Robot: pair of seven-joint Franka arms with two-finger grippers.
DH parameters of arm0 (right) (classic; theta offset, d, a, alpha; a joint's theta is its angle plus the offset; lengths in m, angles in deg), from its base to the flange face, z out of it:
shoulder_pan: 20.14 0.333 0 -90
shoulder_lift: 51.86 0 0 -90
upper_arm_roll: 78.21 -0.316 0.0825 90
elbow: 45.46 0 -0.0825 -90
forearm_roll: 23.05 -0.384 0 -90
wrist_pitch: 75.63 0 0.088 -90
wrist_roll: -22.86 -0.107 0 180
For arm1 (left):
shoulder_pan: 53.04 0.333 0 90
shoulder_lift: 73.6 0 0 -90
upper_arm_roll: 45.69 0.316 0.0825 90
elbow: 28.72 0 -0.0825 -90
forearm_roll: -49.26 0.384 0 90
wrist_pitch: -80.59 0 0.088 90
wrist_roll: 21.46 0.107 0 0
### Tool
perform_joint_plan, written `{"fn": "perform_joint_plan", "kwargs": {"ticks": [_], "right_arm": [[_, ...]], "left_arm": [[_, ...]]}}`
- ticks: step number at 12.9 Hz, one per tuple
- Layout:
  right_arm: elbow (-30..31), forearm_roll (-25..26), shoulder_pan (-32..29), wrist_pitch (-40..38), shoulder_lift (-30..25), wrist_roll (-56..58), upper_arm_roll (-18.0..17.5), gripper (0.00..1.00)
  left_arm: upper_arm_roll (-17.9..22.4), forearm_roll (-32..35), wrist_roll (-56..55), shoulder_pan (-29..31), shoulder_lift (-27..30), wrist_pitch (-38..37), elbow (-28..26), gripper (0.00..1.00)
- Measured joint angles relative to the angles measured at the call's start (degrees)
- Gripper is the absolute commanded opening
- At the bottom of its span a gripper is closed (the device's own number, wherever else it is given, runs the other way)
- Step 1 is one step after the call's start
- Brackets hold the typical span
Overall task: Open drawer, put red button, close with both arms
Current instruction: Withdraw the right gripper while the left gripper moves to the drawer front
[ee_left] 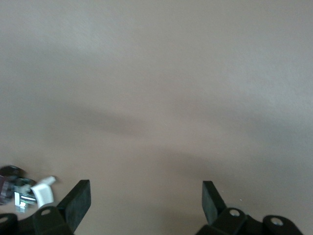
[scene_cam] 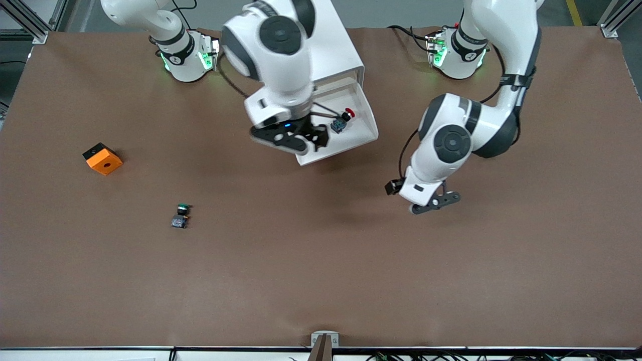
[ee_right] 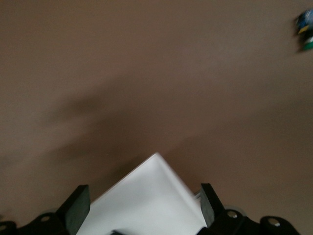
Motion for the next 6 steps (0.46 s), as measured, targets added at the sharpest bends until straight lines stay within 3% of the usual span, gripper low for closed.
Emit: {"fn": "perform_joint_plan", "kwargs": {"ticks": [6], "right_arm": [[-0.1,0.1,-16.9,-9.5,-4.9,31.5,0.2,1.0]], "left_arm": [[-0.4,0.0,-7.7,-9.2,-4.4,2.4,0.1,1.0]]}}
